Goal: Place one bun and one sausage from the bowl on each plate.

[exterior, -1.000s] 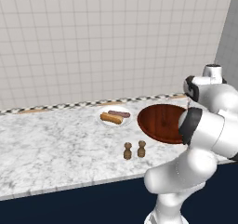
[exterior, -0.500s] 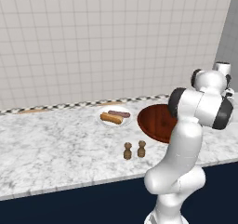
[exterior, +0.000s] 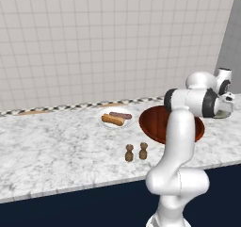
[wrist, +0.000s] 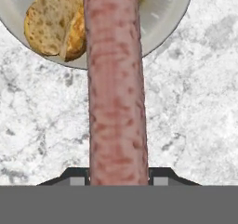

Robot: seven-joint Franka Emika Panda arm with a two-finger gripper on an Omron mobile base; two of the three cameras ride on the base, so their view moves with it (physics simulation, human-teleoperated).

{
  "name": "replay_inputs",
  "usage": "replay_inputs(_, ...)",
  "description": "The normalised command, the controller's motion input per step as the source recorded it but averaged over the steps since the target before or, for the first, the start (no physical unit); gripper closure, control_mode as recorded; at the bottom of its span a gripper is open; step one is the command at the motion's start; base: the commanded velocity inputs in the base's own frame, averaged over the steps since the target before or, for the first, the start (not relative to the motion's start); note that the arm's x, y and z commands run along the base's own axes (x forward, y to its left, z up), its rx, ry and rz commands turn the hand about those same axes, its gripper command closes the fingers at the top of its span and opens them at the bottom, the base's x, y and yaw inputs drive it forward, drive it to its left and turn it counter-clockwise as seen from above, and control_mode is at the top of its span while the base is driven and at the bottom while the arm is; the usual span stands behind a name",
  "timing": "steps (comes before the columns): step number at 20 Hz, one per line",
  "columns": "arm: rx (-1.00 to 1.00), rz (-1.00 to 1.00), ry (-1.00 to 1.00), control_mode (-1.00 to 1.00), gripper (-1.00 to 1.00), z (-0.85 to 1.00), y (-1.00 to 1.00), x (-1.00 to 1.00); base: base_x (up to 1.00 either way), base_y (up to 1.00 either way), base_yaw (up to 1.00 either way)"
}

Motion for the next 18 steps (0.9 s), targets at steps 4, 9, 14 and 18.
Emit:
replay_inputs(4, 0.00, -0.01, 0.07, -1.00, 1.00, 0.00, -0.30, 0.14, 0.00, 0.00, 0.00)
replay_inputs(9, -0.01, 0.00, 0.04, -1.00, 1.00, -0.36, -0.14, 0.32, 0.00, 0.00, 0.00)
replay_inputs(14, 0.00, 0.00, -0.02, -1.00, 1.00, -0.36, -0.16, 0.05, 0.00, 0.00, 0.00)
replay_inputs(18, 0.00, 0.00, 0.00, -1.00, 1.00, -0.21, -0.01, 0.25, 0.00, 0.00, 0.00)
